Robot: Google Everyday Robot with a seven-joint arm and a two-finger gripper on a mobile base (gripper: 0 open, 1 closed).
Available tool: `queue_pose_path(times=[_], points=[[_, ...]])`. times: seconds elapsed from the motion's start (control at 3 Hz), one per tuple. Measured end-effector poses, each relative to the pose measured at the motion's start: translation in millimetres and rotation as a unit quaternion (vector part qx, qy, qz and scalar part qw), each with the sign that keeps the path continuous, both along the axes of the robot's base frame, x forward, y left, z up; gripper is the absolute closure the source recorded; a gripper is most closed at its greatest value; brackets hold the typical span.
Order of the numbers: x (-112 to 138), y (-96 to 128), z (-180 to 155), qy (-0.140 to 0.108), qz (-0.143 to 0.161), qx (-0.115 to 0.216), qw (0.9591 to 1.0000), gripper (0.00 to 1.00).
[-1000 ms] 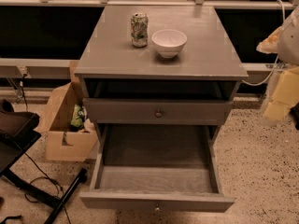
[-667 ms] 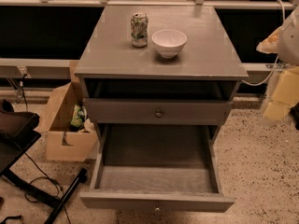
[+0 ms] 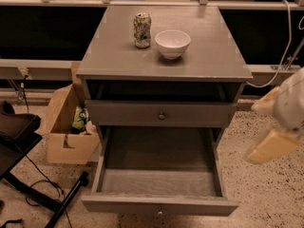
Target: Close middle drawer
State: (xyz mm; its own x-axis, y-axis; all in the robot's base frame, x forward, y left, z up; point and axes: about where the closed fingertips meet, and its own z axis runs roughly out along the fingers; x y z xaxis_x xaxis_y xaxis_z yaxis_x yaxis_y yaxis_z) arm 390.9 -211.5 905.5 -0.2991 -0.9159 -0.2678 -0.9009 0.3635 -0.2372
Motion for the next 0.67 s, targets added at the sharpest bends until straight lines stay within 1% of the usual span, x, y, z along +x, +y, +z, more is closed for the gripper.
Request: queue_pose_path(times=[0.33, 0.67], points=[[-23, 4, -67, 0.024, -0.022, 0.014, 0.9994, 0.49], [-58, 13, -170, 0.080, -0.029, -0.004, 0.9964, 0.80]])
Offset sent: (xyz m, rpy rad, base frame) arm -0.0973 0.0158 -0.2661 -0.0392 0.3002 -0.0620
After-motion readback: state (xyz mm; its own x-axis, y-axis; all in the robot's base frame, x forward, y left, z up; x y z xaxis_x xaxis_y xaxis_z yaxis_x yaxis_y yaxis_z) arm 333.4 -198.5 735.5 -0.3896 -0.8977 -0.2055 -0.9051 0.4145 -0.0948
